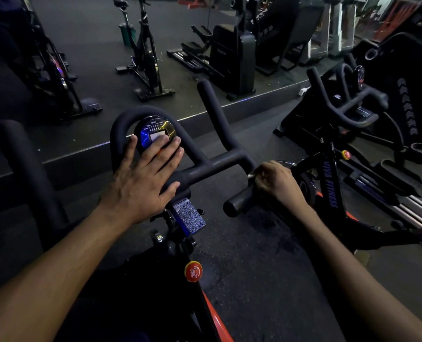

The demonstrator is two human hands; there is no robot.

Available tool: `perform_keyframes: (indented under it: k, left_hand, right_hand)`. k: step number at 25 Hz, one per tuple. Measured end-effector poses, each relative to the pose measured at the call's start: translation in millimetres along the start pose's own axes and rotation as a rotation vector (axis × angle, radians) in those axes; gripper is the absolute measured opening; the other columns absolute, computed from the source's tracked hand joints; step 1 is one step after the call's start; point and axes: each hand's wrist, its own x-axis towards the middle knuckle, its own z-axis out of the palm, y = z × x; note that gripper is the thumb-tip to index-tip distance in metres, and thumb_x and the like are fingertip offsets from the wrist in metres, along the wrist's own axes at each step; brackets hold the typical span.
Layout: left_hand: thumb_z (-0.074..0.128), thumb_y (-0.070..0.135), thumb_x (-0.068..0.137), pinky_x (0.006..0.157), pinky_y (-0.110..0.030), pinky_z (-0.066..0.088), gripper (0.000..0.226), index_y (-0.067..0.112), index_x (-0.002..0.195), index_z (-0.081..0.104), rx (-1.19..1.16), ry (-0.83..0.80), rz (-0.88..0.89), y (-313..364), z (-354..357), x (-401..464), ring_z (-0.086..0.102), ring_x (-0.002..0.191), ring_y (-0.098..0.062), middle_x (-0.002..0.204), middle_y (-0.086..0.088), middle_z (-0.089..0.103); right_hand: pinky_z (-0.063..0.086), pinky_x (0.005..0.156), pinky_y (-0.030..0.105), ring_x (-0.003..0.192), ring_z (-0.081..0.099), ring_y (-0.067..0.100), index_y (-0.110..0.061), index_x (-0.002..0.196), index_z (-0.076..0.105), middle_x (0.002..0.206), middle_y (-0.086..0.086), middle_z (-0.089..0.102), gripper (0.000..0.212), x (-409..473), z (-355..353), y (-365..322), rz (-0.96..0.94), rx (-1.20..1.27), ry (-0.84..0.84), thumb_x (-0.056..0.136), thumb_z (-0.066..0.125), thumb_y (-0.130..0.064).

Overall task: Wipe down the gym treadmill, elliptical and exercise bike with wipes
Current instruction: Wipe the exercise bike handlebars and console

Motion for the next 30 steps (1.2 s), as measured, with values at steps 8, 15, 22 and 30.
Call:
perform_keyframes:
  k: [8,15,22,30]
  left_hand:
    - [0.042,0.048,0.094,0.123,-0.062,0.004,0.072,0.014,0.157,0.037,0.007,-0.001,0.001,2,-1,0,0.019,0.155,-0.024,0.168,-0.003,0.024]
    - [0.042,0.048,0.094,0.122,-0.065,0.008,0.072,0.014,0.157,0.036,0.021,0.006,0.002,2,1,0,0.018,0.156,-0.024,0.168,-0.003,0.023]
    - [0.044,0.049,0.093,0.122,-0.064,0.009,0.073,0.015,0.157,0.037,0.03,-0.028,-0.01,2,2,0,0.016,0.156,-0.022,0.168,-0.001,0.023]
    - [0.045,0.05,0.093,0.124,-0.06,0.004,0.073,0.017,0.158,0.035,0.002,-0.111,-0.015,1,-8,0,0.013,0.157,-0.02,0.168,0.001,0.022]
  right_hand:
    - [0.048,0.073,0.034,0.081,0.06,0.013,-0.024,0.09,0.071,0.085,-0.008,0.06,0.014,-69,15,-76,-0.107,0.121,0.023,0.086,0.059,-0.03]
    - [0.049,0.072,0.038,0.085,0.061,0.022,-0.024,0.096,0.07,0.089,-0.009,0.05,0.011,-17,3,4,-0.112,0.003,0.034,0.09,0.066,-0.015]
    - [0.047,0.066,0.035,0.079,0.06,0.022,-0.021,0.092,0.065,0.091,-0.007,0.052,0.009,55,16,9,-0.217,0.023,0.114,0.087,0.072,-0.023]
    - [0.047,0.071,0.033,0.08,0.063,0.017,-0.024,0.094,0.074,0.087,-0.005,0.062,0.013,50,18,-44,-0.172,0.278,0.199,0.088,0.072,-0.013]
